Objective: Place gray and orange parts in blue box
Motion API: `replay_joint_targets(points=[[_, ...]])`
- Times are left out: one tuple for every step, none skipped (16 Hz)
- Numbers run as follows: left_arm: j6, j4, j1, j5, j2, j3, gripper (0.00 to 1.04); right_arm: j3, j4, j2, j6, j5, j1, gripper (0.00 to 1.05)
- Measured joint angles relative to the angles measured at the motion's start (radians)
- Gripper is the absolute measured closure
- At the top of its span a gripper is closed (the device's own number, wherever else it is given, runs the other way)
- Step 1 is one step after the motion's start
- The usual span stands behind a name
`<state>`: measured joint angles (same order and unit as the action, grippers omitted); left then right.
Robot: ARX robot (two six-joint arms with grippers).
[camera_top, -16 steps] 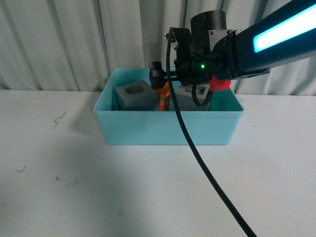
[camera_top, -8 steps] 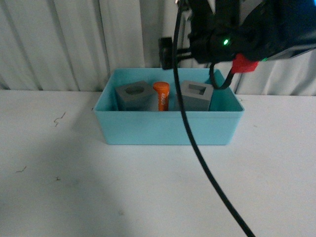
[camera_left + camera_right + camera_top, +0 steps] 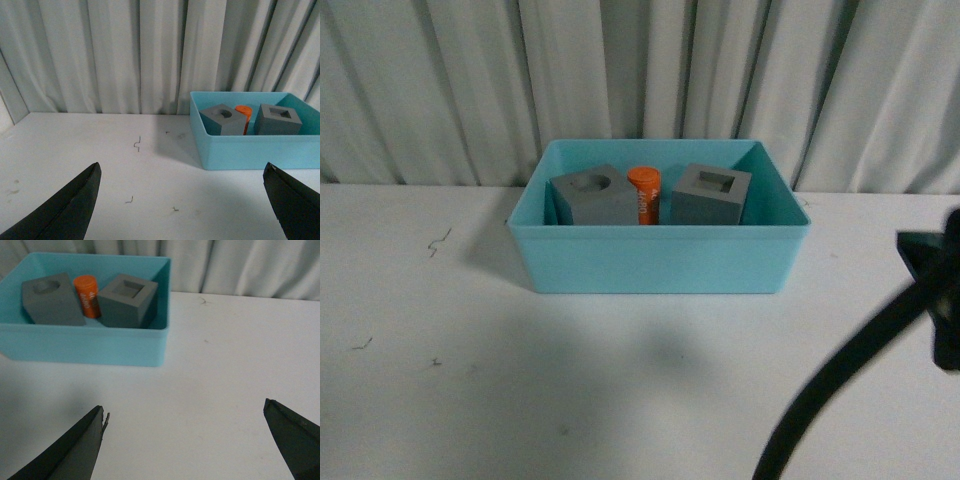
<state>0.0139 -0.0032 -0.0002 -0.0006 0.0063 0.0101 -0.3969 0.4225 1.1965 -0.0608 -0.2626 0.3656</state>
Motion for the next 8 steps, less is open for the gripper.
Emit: replay_joint_targets(points=[[0.000,0.000,0.000,0.000,0.000,0.000,0.07,0.008,0.011,-0.013,-0.024,-0.011,-0.008,0.06],[0.000,0.000,0.000,0.000,0.000,0.000,0.07,0.003,0.017,-0.013,-0.038,-0.015,-0.013,0.06],[0.000,-0.001,0.000,0.000,0.000,0.000,0.07,0.032,0.177,0.019,-0.026,-0.042,-0.012,0.12],[0.000,0.000,0.000,0.003,0.000,0.000,0.07,0.093,0.359,0.039,0.008,-0.048,-0.029,0.22],[0.000,-0.001,0.000,-0.002,0.000,0.000,0.07,0.182,0.480,0.004,0.031,-0.032,-0.068,0.35],[0.000,0.000,0.000,-0.002,0.000,0.000,0.07,0.217,0.505,-0.054,0.037,-0.013,-0.100,0.46],[0.000,0.000,0.000,0.000,0.000,0.000,0.07,0.232,0.494,-0.122,0.044,0.016,-0.131,0.58],[0.000,0.000,0.000,0.000,0.000,0.000,0.07,0.259,0.464,-0.175,0.050,0.046,-0.155,0.71]])
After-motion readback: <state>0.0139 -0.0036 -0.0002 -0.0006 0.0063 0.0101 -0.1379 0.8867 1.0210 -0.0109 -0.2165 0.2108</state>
